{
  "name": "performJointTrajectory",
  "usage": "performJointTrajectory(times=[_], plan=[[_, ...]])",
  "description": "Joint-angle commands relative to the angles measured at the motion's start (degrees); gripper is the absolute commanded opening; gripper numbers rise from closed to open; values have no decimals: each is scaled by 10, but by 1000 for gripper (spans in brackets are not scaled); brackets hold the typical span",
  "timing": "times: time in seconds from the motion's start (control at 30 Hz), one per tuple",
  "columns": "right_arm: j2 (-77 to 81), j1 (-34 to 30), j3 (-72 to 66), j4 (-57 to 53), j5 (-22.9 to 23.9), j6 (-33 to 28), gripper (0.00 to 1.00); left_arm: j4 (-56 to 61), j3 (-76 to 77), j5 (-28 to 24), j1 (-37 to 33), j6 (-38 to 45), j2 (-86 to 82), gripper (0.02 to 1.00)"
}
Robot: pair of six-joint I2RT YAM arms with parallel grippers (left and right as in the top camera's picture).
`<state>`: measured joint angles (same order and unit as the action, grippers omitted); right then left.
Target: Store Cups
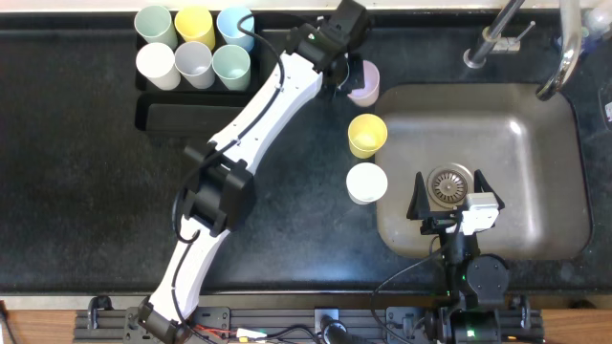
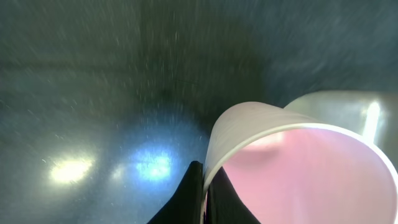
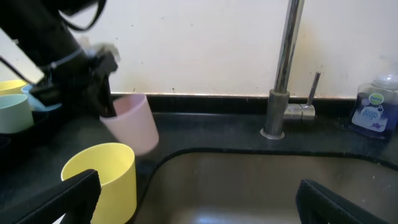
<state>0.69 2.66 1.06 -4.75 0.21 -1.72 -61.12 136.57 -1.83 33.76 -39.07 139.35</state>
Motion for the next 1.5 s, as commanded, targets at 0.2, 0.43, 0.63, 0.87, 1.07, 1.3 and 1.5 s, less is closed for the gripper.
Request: performJointTrajectory(times=[0.2,0.43,0.63,0.87,1.07,1.3,1.5], plan=[[-5,-2,-8,3,-2,-2,998,-124,33,56,-91,-7,-205,36],[-5,-2,-8,3,-2,-2,998,-318,-74,171,-244,-125,-372,36],[-5,-2,-8,3,-2,-2,998,-169,-388,92,-406,-144,-523,36],[-5,-2,-8,3,-2,-2,998,-56,-497,48,-433,-148,-492,36],[-5,-2,-8,3,-2,-2,998,-49,-496,44,-439,-166,-429,36],[-5,-2,-8,3,-2,-2,998,-21,-494,42,-443,-167,-379,36],[-5,-2,-8,3,-2,-2,998,2,-494,43,-443,-167,-369,36]])
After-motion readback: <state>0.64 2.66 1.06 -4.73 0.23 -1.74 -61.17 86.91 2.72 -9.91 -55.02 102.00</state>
